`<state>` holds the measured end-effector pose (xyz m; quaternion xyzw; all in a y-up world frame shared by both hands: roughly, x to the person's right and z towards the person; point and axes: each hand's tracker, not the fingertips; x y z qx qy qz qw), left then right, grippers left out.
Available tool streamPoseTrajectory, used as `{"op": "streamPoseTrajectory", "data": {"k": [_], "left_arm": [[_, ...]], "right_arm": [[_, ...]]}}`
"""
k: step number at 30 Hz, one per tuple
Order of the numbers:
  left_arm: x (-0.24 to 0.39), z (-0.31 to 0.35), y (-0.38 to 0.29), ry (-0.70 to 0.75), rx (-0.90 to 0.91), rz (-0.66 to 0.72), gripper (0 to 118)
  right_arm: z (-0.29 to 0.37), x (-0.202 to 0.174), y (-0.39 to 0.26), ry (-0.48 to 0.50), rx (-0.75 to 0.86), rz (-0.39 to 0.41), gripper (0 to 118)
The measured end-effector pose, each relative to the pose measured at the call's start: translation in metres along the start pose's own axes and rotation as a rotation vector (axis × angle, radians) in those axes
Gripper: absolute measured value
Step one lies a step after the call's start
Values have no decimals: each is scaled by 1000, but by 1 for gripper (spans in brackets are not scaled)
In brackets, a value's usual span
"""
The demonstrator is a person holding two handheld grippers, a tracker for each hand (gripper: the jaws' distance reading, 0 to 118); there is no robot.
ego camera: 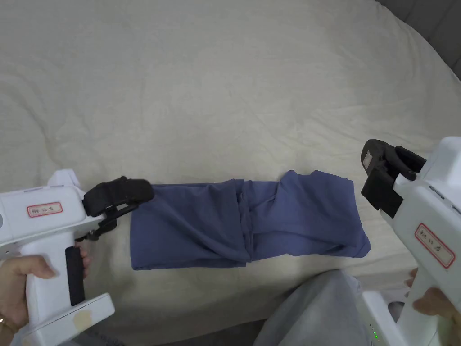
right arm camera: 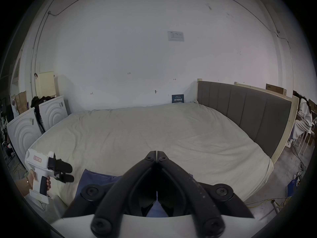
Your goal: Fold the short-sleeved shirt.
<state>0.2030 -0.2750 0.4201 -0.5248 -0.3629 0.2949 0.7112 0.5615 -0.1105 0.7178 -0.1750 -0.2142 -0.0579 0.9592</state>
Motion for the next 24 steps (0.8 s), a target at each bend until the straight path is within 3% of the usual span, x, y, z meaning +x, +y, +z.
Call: {"op": "streamPoseTrajectory", "data": {"k": [9, 12, 13, 15, 16, 17, 18, 20, 24], "left_arm": [[-36, -17, -17, -246, 3, 220, 118], [-32, -27, -14, -263, 3, 191, 115], [-30, -31, -13, -246, -4, 183, 110], [-28, -37, -11, -191, -16, 160, 81], [-28, -40, -8, -129, -23, 149, 60], [-27, -44, -8, -72, -36, 128, 22], [-26, -48, -9, -18, -51, 108, 13], [-23, -45, -7, -63, -40, 161, 12], [-6, -37, 0, 68, -52, 157, 10]], "right_arm": [[-4, -11, 2, 8, -42, -9, 1], [-3, -17, 3, 1, -49, 5, 1], [-3, -17, 3, 3, -52, 6, 1], [-1, -22, 5, 2, -57, 11, 1], [-1, -23, 5, 0, -58, 13, 1], [0, -24, 4, -2, -59, 12, 1], [-1, -23, 4, -2, -60, 11, 1], [-1, -24, 5, -3, -64, 11, 1], [-1, -27, 7, 2, -64, 18, 1]]}}
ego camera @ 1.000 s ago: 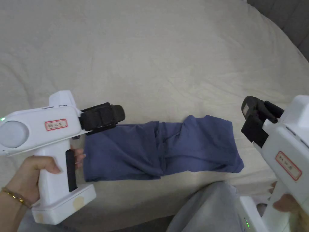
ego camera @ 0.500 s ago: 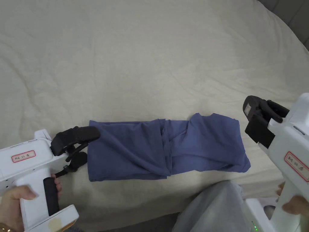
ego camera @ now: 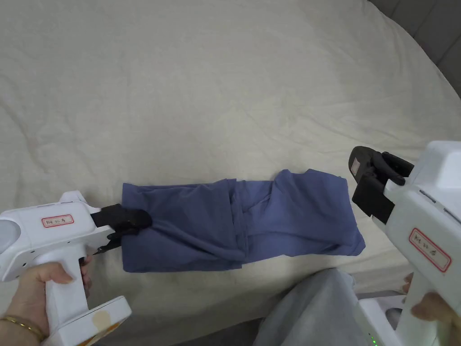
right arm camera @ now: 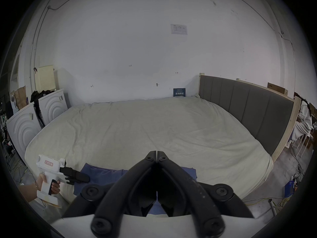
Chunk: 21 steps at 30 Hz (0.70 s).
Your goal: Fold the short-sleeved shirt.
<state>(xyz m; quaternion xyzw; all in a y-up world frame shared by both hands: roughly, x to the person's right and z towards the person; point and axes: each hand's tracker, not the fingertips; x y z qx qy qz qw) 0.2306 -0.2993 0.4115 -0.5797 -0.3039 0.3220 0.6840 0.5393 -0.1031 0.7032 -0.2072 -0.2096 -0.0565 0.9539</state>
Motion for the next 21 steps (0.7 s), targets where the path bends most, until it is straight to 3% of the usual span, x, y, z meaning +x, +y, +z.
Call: {"op": "streamPoseTrajectory", "data": {"k": [6, 8, 14, 17, 21], "left_arm": [[6, 61, 13, 78, 136, 27, 10], [1, 95, 20, 151, 217, 44, 10], [25, 173, 20, 454, 475, -90, 10], [64, 172, 1, 454, 447, -200, 10], [117, 140, -26, 292, 313, -321, 10]], "right_arm": [[0, -3, 5, 35, 26, 0, 1], [-1, -5, 7, 50, 32, 0, 1], [-3, -7, 2, 86, 34, -9, 1], [-6, -7, -3, 104, 23, -30, 1], [0, -4, -7, 105, 25, -43, 1]]}}
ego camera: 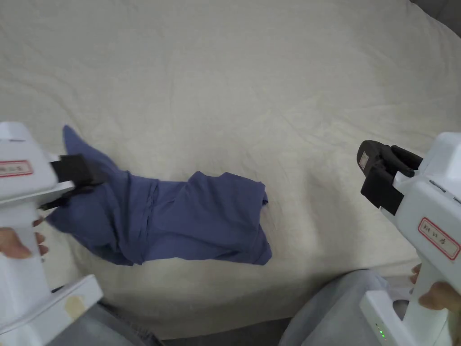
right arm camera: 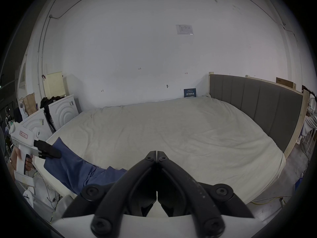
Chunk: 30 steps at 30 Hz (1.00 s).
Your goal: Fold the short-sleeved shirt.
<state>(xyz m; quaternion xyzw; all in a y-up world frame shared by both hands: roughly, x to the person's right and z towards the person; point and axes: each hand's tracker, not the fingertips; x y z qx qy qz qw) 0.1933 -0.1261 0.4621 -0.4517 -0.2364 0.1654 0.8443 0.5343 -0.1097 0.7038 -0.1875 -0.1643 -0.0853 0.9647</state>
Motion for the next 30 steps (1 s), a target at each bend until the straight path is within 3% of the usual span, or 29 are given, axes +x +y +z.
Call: {"op": "streamPoseTrajectory", "data": {"k": [3, 8, 10, 13, 14, 17, 18, 20, 22, 23, 24, 27, 30], "left_arm": [[46, -27, -12, -97, -96, -109, 10], [99, -103, -39, -69, -196, -254, 12], [110, -137, -51, -44, -240, -272, 28], [121, -171, -70, -39, -320, -321, 66], [123, -177, -74, -46, -341, -327, 71], [125, -173, -72, -129, -339, -287, 70], [124, -166, -69, -152, -302, -284, 67], [123, -150, -64, -162, -197, -321, 45], [122, -145, -68, -42, -55, -381, 39], [124, -146, -74, 27, -22, -425, 13], [121, -149, -79, 61, -23, -452, 3], [116, -172, -100, 6, -182, -451, 3], [116, -187, -131, 30, -223, -501, 3]], "right_arm": [[9, 7, -2, -14, 9, -6, 1], [24, 27, -6, -68, 15, -39, 1], [28, 36, -8, -94, 14, -45, 1], [34, 48, -11, -130, 14, -57, 1], [35, 52, -11, -139, 14, -61, 1], [37, 57, -10, -164, 11, -67, 1], [37, 57, -9, -166, 10, -68, 1], [36, 58, -9, -166, 11, -72, 1], [32, 58, -10, -159, 13, -74, 1], [30, 57, -10, -152, 13, -74, 1], [28, 56, -10, -144, 12, -73, 1], [22, 48, -11, -122, 7, -64, 1], [20, 38, -11, -108, 1, -50, 1]]}}
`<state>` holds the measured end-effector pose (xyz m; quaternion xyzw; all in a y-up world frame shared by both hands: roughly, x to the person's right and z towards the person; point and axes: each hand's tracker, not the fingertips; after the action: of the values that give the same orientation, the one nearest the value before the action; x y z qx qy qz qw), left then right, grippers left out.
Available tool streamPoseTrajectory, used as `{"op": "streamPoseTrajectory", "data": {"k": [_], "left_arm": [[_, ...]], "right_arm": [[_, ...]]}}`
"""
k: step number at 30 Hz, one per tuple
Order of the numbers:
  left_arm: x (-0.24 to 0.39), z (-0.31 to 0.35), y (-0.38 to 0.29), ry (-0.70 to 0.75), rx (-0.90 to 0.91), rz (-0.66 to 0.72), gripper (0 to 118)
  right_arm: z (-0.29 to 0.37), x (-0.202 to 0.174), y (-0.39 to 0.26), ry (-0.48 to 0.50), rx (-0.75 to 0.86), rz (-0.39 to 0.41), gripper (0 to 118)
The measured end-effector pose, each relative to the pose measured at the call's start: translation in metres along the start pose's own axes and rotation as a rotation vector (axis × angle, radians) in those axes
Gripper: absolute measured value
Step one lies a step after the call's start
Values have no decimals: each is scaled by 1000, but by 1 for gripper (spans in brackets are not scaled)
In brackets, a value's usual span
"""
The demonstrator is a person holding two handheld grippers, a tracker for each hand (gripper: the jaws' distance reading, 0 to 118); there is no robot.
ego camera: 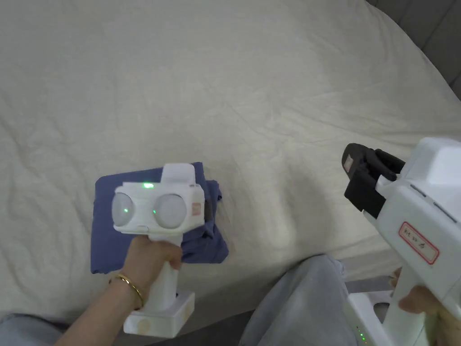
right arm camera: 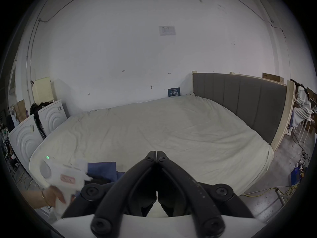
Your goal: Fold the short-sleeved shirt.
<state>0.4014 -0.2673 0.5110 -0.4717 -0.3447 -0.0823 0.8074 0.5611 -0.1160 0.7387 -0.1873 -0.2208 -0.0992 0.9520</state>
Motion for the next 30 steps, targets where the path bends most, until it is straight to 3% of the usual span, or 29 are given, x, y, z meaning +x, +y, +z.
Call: {"op": "streamPoseTrajectory", "data": {"k": [4, 7, 9, 14, 17, 20, 24, 27, 30], "left_arm": [[15, -10, -14, 71, 58, -135, 2], [5, 10, 1, -13, 28, -29, 2], [-4, 43, 9, -71, 157, 21, 2], [-26, 123, 5, 125, 529, -55, 2], [-44, 145, -7, 310, 656, -79, 2], [-62, 155, -23, 420, 676, -83, 2], [-83, 160, -42, 435, 655, -31, 2], [-95, 161, -52, 448, 637, 5, 2], [-105, 162, -56, 450, 632, 31, 3]], "right_arm": [[-1, -4, 0, 16, -6, 12, 1], [-2, -11, 2, 27, -6, 28, 1], [-4, -17, 5, 43, -2, 42, 1], [-20, -49, 12, 113, 14, 73, 1], [-38, -80, 10, 150, 23, 80, 1], [-67, -114, -1, 217, -5, 87, 1], [-117, -156, -40, 250, -95, 153, 1], [-155, -176, -80, 190, -216, 237, 1], [-180, -180, -113, 161, -355, 218, 1]]}}
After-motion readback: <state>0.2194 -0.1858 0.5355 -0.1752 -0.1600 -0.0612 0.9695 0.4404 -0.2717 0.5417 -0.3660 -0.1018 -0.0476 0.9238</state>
